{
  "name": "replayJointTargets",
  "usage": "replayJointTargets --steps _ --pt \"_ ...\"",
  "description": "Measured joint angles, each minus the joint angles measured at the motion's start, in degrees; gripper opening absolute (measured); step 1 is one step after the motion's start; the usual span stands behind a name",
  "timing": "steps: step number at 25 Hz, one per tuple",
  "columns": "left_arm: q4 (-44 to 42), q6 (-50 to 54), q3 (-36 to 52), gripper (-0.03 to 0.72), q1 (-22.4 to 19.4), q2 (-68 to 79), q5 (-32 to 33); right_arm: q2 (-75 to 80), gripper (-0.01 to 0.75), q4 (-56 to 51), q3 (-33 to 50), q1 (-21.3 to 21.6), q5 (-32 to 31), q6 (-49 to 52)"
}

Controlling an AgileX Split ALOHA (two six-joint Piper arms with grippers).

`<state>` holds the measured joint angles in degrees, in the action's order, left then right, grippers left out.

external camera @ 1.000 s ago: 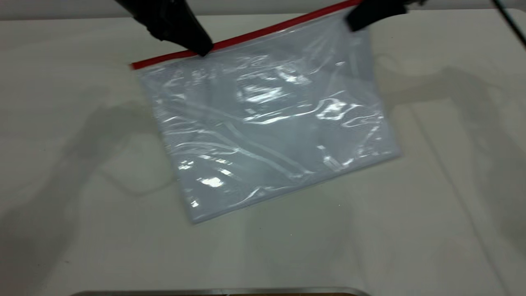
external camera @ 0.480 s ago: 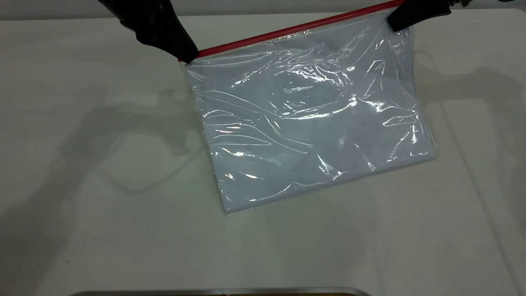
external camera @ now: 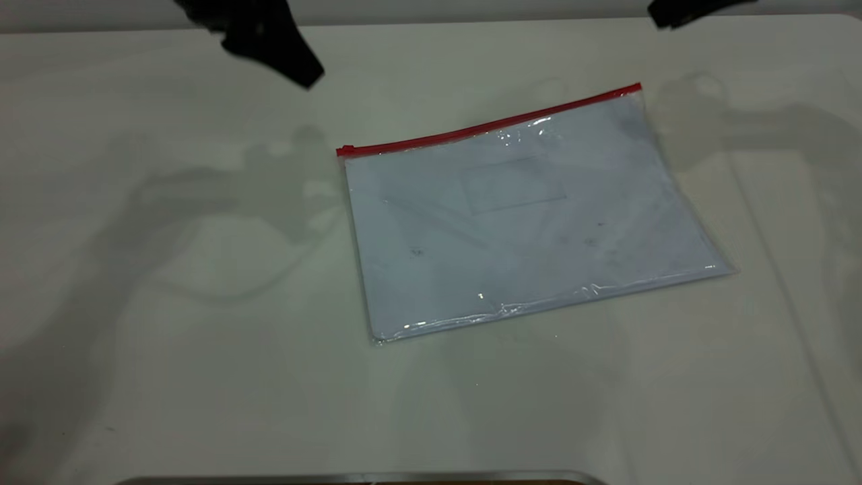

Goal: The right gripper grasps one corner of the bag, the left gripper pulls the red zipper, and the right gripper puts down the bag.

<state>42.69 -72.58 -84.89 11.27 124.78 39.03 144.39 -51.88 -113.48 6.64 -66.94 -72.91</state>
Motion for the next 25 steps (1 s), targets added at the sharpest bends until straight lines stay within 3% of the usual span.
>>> replayJointTargets --steps 3,10,18,22,25 --pt "-3.51 8.76 0.0 0.634 -0.18 -5.2 -0.21 -0.52 0.665 5.5 -7.65 0.0 -1.39 7.75" --pt "-20.26 36.92 0.0 0.631 -0.18 -21.94 4.5 -10.0 0.591 19.88 -21.86 -0.14 -3.09 25.53" --pt "-39.68 62.4 0.1 0.594 -0.18 -40.03 18.51 -26.22 0.548 28.75 -22.29 -4.9 -3.8 36.64" --pt "-43.64 66.57 0.1 0.589 -0.18 -46.62 26.64 -35.25 0.548 29.2 -18.58 -9.46 -3.8 39.92" --pt "-44.67 67.34 0.19 0.588 -0.18 -50.18 27.87 -42.44 0.548 29.2 -12.56 -12.91 -3.8 40.36"
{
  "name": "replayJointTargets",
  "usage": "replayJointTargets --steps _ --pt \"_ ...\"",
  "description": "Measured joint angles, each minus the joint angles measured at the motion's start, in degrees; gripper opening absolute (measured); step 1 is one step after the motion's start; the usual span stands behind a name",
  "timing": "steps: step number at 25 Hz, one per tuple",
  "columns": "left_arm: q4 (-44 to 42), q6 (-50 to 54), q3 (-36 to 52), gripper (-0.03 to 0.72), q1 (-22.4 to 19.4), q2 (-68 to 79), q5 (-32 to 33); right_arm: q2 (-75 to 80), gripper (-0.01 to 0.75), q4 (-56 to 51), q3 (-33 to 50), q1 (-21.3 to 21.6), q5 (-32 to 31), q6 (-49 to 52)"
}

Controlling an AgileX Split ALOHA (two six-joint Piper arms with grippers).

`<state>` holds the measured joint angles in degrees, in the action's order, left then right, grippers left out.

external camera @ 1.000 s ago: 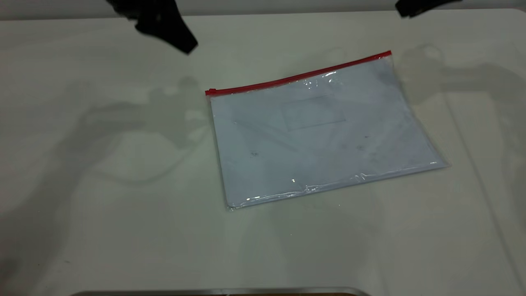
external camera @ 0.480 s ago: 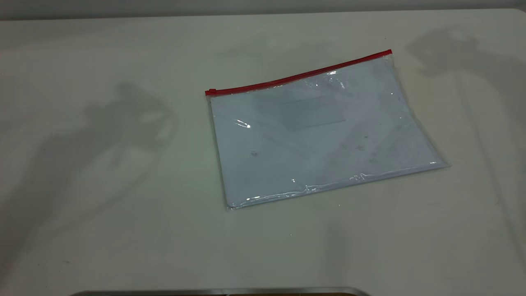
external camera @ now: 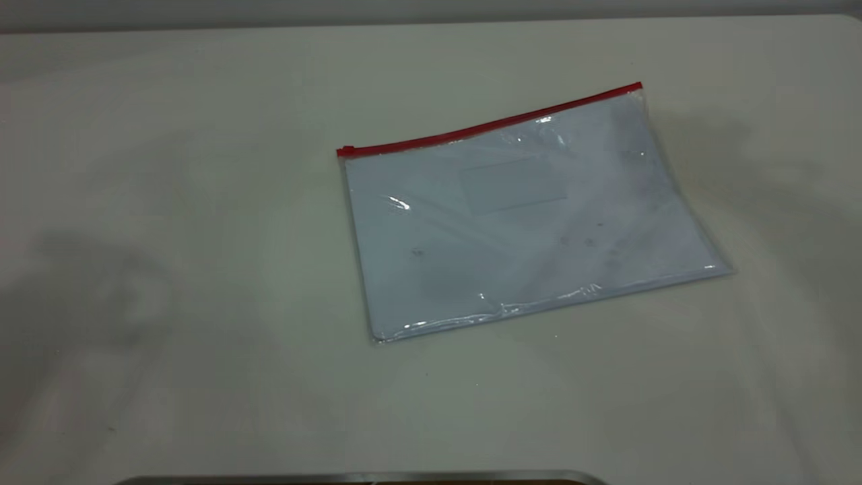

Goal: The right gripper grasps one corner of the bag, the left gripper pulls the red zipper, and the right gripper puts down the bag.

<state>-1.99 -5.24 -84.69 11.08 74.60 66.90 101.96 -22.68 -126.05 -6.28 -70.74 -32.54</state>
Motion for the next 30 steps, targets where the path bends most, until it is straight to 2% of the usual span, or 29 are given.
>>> replayJointTargets --steps 4,12,20,24,30 --pt "-0.09 0.02 0.0 0.588 -0.04 -3.07 0.0 -8.94 0.547 0.0 9.64 -2.39 0.0 0.61" --pt "-0.04 5.24 2.9 0.588 -0.04 -10.41 0.0 -28.01 0.547 -0.34 32.5 -2.4 0.0 2.0" --pt "-0.04 6.37 23.35 0.588 -0.04 -29.24 0.0 -45.13 0.547 -8.14 54.29 -2.4 0.0 2.17" --pt "-0.04 6.68 33.69 0.588 -0.04 -40.16 0.0 -53.12 0.547 -8.35 64.39 -2.4 0.0 1.44" --pt "-0.04 6.62 43.69 0.588 -0.04 -53.32 0.0 -65.29 0.547 -8.24 77.35 -2.4 0.0 1.4"
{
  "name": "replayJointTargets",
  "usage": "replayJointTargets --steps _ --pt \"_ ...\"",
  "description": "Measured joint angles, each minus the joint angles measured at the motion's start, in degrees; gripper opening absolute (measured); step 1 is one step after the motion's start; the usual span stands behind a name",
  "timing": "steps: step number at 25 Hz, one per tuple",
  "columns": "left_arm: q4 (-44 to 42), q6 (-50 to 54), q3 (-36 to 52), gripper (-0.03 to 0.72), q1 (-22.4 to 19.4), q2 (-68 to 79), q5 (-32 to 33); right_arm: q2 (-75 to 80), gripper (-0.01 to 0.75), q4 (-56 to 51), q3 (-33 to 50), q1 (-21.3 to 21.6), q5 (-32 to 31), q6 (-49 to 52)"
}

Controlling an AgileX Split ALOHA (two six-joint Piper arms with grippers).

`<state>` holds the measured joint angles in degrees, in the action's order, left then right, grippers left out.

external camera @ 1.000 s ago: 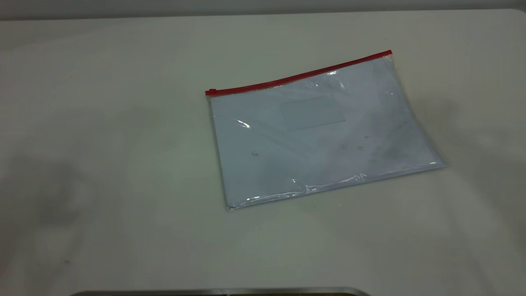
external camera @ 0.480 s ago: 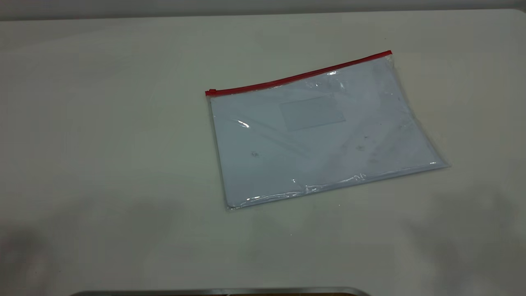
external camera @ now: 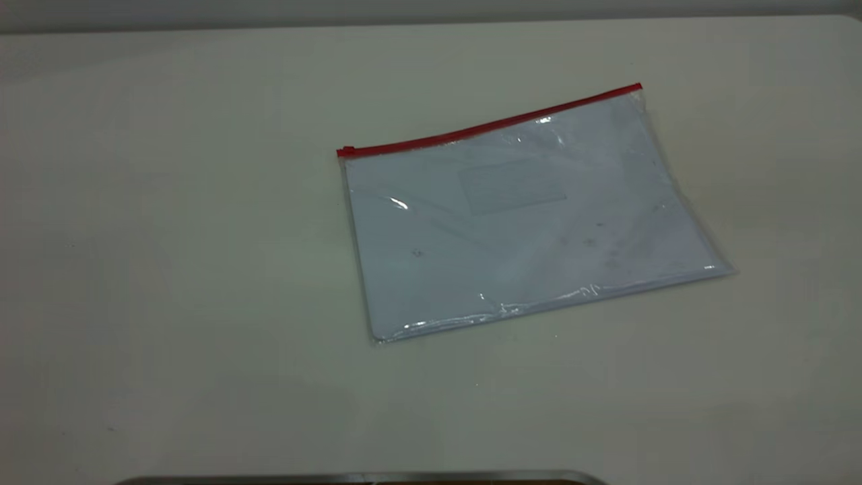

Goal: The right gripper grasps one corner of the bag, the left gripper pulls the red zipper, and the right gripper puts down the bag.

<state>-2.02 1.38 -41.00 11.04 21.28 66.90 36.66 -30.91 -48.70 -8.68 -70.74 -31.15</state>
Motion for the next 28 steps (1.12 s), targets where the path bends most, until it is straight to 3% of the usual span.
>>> replayJointTargets --steps 9,17,28 --pt "2.02 -4.99 7.1 0.588 0.0 -8.08 0.0 -18.85 0.547 2.56 15.04 0.0 4.99 0.4" --pt "5.7 -8.84 12.95 0.588 0.0 -8.08 -1.72 -30.9 0.547 11.48 19.59 0.0 5.67 4.48" --pt "6.47 -9.15 13.03 0.588 0.0 -8.08 -2.13 -37.6 0.547 26.72 21.01 0.0 5.69 20.72"
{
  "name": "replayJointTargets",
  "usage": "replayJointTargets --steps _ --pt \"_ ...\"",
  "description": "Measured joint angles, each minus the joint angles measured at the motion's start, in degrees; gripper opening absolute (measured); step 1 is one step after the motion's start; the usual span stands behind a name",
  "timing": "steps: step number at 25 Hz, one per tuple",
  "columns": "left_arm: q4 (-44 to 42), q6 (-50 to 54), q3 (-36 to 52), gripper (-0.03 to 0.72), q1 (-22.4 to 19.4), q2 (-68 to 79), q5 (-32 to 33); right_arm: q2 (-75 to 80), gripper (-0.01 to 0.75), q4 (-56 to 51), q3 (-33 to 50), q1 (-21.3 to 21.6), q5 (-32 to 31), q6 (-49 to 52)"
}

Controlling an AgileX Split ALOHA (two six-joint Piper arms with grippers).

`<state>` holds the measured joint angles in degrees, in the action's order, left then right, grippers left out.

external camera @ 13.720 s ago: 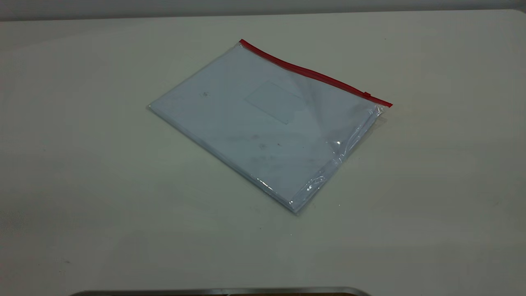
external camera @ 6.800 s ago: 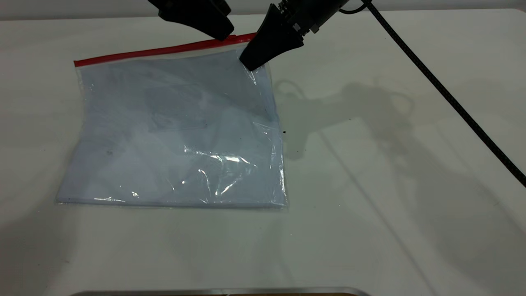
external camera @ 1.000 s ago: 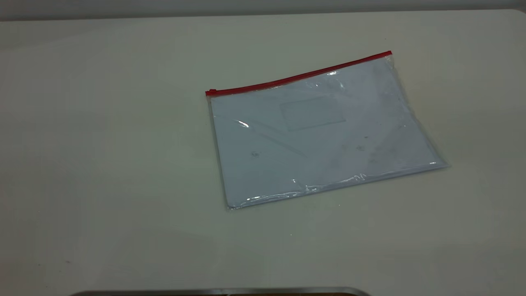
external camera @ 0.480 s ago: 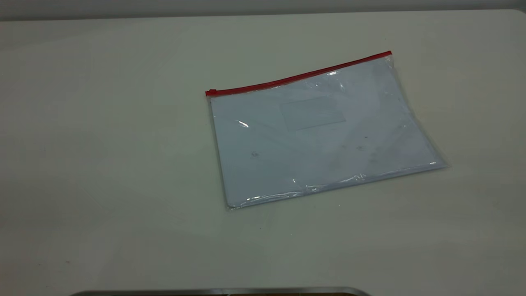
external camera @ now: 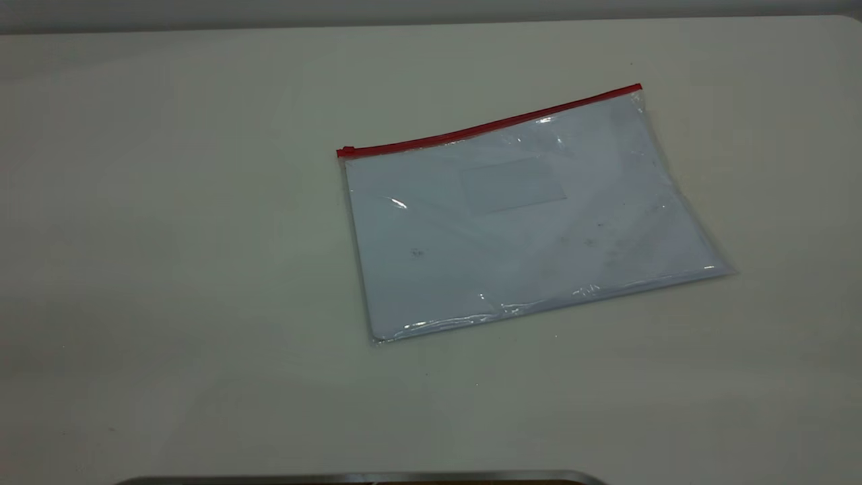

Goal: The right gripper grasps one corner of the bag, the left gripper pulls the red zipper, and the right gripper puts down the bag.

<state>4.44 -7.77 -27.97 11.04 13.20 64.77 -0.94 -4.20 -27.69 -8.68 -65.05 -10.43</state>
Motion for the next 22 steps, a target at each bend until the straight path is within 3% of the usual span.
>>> replayJointTargets --steps 22 --pt "0.13 0.32 0.0 0.588 0.0 0.0 -0.01 0.0 0.547 0.96 0.0 0.0 0.01 0.35"
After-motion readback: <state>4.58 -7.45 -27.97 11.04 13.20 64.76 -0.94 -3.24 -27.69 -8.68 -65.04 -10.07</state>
